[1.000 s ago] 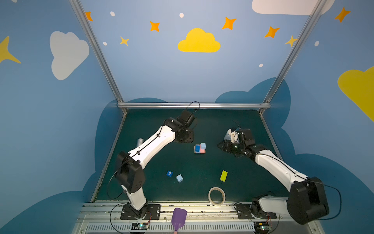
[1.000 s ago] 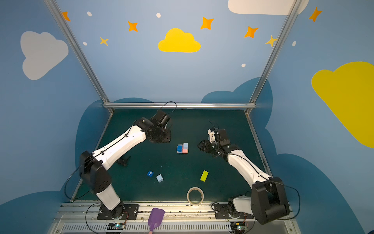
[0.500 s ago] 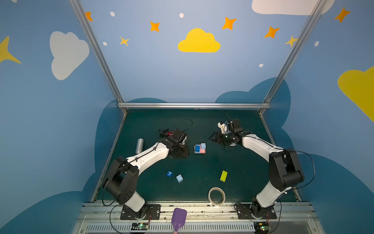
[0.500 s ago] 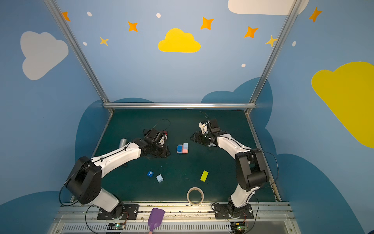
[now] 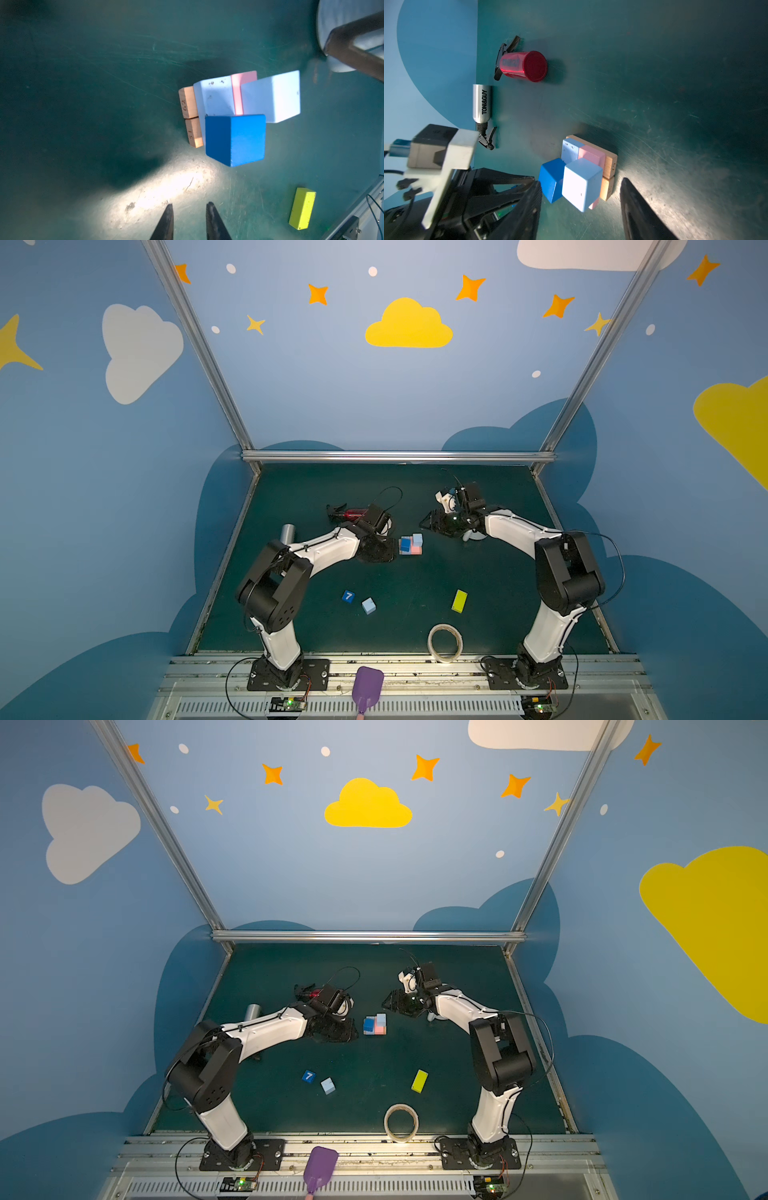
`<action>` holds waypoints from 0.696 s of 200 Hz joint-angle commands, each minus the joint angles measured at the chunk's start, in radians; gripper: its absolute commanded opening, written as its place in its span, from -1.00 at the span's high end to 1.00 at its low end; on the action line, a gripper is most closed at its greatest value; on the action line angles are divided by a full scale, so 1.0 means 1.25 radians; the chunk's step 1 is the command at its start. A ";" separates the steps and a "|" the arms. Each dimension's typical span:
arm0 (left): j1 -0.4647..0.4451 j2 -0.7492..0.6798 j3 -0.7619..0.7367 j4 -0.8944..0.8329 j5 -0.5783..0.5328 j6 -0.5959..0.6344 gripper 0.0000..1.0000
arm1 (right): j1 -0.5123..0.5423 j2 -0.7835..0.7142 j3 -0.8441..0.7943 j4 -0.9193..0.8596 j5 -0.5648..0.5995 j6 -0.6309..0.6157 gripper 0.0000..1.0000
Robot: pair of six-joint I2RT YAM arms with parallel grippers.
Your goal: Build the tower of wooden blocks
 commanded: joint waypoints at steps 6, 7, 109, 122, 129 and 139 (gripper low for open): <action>-0.002 0.018 0.034 0.006 0.009 0.002 0.44 | 0.008 0.015 0.019 0.010 -0.014 0.008 -0.17; -0.002 0.018 0.035 0.005 0.009 0.001 0.44 | 0.008 0.015 0.019 0.010 -0.014 0.008 -0.17; -0.011 0.074 0.099 -0.017 0.025 0.003 0.40 | 0.018 0.010 0.008 0.019 -0.011 0.016 -0.16; -0.013 0.079 0.106 -0.020 0.024 0.004 0.40 | 0.018 0.010 0.008 0.019 -0.012 0.015 -0.16; -0.014 0.083 0.110 -0.020 0.025 0.004 0.40 | 0.018 0.010 0.007 0.019 -0.012 0.015 -0.16; -0.015 0.087 0.115 -0.022 0.025 0.003 0.40 | 0.017 0.009 0.006 0.021 -0.012 0.015 -0.16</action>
